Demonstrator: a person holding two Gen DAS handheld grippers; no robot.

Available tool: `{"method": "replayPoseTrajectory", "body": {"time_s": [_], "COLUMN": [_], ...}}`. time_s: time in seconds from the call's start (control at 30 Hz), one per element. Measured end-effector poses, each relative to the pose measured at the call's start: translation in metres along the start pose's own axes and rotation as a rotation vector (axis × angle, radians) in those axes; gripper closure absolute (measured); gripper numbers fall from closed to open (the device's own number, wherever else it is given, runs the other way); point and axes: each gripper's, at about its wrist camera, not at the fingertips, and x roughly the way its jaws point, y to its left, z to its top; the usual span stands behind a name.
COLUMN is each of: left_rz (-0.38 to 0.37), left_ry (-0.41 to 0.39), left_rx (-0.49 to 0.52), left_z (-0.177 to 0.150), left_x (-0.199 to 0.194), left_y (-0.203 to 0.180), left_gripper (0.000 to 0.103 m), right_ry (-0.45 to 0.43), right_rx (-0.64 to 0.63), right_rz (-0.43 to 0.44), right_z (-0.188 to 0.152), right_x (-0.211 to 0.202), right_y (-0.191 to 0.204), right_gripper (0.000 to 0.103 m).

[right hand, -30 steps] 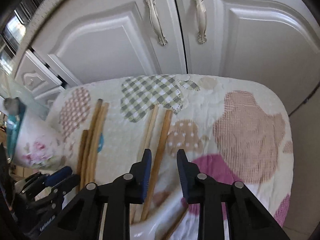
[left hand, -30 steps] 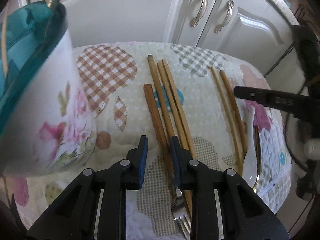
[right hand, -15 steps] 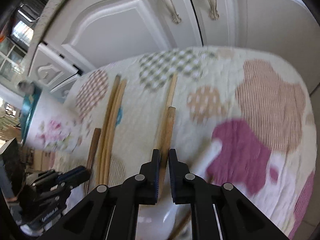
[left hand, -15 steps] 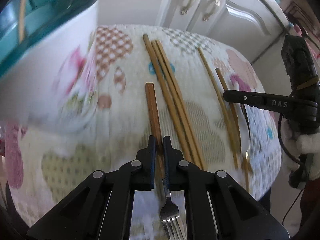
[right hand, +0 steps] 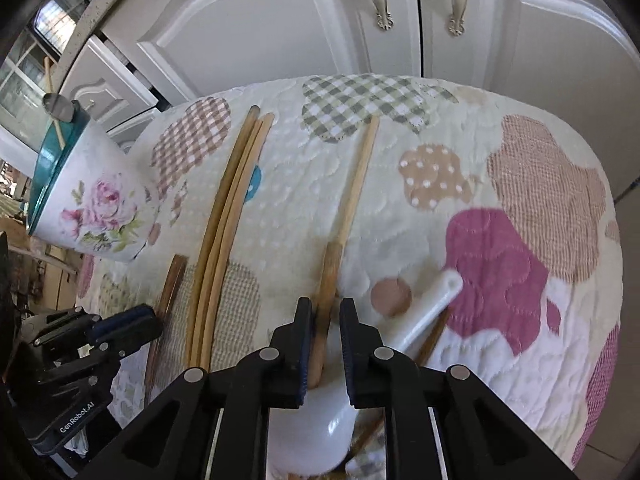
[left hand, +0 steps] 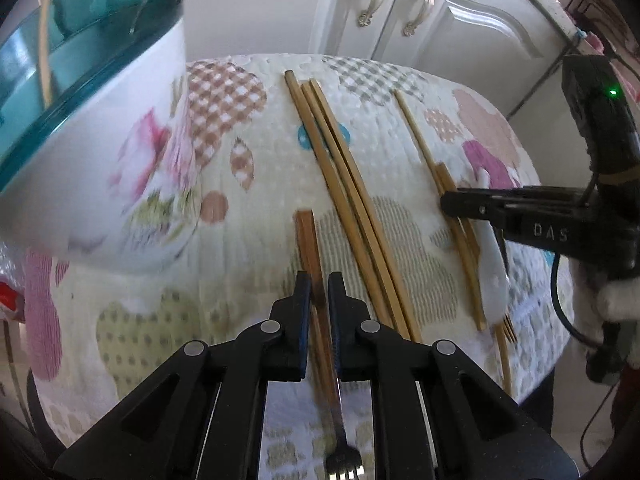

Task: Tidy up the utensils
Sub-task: 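Grasp the wooden-handled fork with the left tool while the right tool grasps a chopstick, then carry the fork into the cup with the left tool while the right tool inserts its chopstick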

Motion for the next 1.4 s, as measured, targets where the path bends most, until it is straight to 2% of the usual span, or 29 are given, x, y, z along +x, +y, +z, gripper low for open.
{"method": "replayPoseTrajectory", "body": {"time_s": [0.17,0.33,0.57,0.83,1.1,1.4], "left_rz": [-0.004,-0.045,-0.125,-0.174,-0.202,-0.184], "left_ry": [0.012,-0.009,-0.115,-0.232,-0.319,-0.434], "left_rx": [-0.008,-0.008,0.040,0.060,0.060,0.041], "left_z": [0.009,0.005,0.002,-0.006,-0.012,0.008], "left_x": [0.013,0.001,-0.067,-0.137,-0.188,-0.252], "left_y": [0.002,0.006,0.004,0.010,0.019,0.041], "left_gripper": [0.093,0.094,0.095,0.095,0.095,0.095], "right_ry": [-0.019,-0.069,-0.184,-0.283,-0.355,-0.442], "right_rx": [0.029,0.027,-0.007,-0.078,-0.143,-0.206], "right_rz": [0.025,0.067,0.122,0.143,0.144,0.162], "right_z": [0.012,0.006,0.003,0.001,-0.002,0.017], "right_x": [0.001,-0.022,-0.080,-0.130,-0.168,-0.207], "right_y": [-0.006,-0.007,0.005,0.032,0.058,0.091], "right_gripper": [0.094,0.095,0.096,0.096,0.096,0.096]}}
